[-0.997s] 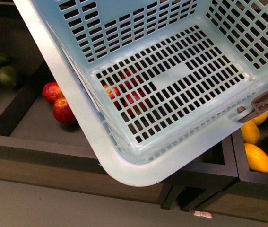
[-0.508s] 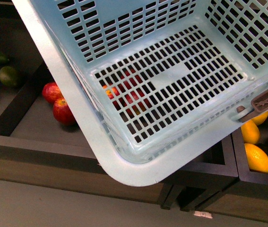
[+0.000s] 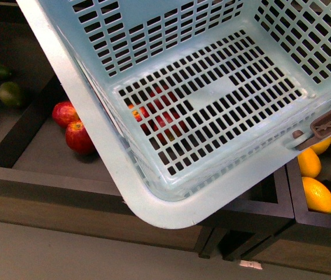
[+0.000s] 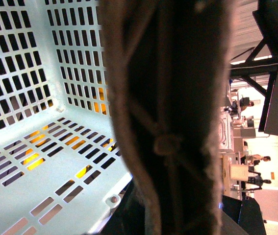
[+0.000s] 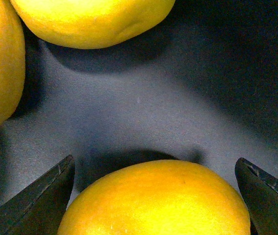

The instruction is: Pick lemon and mango into basket

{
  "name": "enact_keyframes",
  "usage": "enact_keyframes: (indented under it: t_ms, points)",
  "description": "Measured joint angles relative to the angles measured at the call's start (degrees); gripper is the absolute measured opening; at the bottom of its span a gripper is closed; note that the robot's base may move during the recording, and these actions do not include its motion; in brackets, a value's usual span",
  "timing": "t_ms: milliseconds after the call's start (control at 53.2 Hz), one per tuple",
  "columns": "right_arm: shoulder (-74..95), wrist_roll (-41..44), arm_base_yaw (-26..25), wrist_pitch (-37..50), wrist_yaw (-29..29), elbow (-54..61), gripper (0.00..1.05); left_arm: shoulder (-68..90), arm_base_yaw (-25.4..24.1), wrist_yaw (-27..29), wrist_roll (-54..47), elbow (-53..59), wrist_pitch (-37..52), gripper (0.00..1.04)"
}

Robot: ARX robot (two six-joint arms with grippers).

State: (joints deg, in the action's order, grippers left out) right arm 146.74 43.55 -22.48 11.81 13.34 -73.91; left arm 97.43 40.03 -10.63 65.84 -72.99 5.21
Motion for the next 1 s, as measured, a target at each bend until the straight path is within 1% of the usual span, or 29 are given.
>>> enact_keyframes:
  t_ms: [188,244,357,508,602,677,827,921,997]
  points:
    - [0.17,-0.04,-0.33,-0.33,-0.04,0.13,0.96,0.0,0.0,0.02,0.0,0.0,0.0,0.06]
    - [0.17,-0.2,-0.46,-0.42,0.0,0.22,0.88,0.0,0.0,0.02,0.0,0.0,-0.02,0.06]
    - [0.15,-0.17,-0.68,-0.79,0.2,0.55,0.86,0.0,0.0,0.0,0.0,0.0,0.0,0.06]
    - [-0.76,-0.9,-1.29,-1.07,2.84,1.53,0.85,0.0,0.0,0.02,0.0,0.0,0.0,0.06]
    - [-2.51,-2.82,-2.21,-0.42,4.2,2.75,0.84,0.0,0.0,0.0,0.0,0.0,0.0,0.06]
    - [-5.29,-6.21,-3.54,1.84,6.67,4.68,0.84,0.0,0.0,0.0,0.0,0.0,0.0,0.06]
    - [-16.48,-16.24,-5.53,9.35,15.43,9.84,0.84,0.0,0.0,0.07,0.0,0.0,0.0,0.06]
    - [-25.22,-23.37,-5.42,13.42,20.26,12.24,0.84,0.0,0.0,-0.09,0.0,0.0,0.0,0.06]
    - [-31.63,-28.2,-4.35,16.46,22.23,14.03,0.84,0.0,0.04,-0.09,0.0,0.0,0.0,0.06]
